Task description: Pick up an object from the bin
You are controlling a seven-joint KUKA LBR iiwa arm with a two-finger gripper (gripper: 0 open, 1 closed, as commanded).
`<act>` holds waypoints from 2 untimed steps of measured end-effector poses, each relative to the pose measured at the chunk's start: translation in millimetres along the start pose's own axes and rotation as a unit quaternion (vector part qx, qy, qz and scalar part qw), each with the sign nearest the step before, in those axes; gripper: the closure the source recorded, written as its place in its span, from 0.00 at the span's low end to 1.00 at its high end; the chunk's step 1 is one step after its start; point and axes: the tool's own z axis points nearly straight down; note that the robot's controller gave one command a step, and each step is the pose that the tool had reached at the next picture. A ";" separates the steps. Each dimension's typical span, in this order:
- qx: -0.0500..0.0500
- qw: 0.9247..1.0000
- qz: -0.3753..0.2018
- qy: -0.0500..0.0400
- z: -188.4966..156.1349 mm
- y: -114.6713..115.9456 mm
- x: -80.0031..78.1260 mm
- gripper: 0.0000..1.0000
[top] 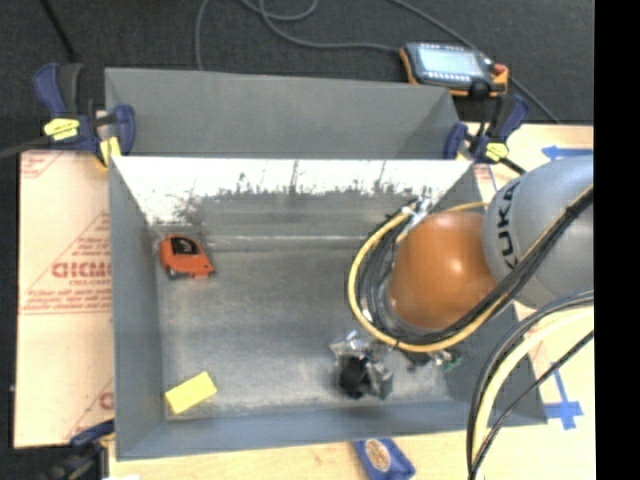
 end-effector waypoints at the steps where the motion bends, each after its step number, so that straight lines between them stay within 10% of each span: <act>1: 0.001 1.000 0.002 0.005 -0.1 -23.5 -17.6 1.00; 2: 0.000 1.000 -0.003 0.003 -15.8 -1.7 -31.8 1.00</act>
Offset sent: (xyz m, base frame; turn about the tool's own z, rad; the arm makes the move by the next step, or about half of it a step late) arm 0.0241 0.0214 0.0187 -0.0071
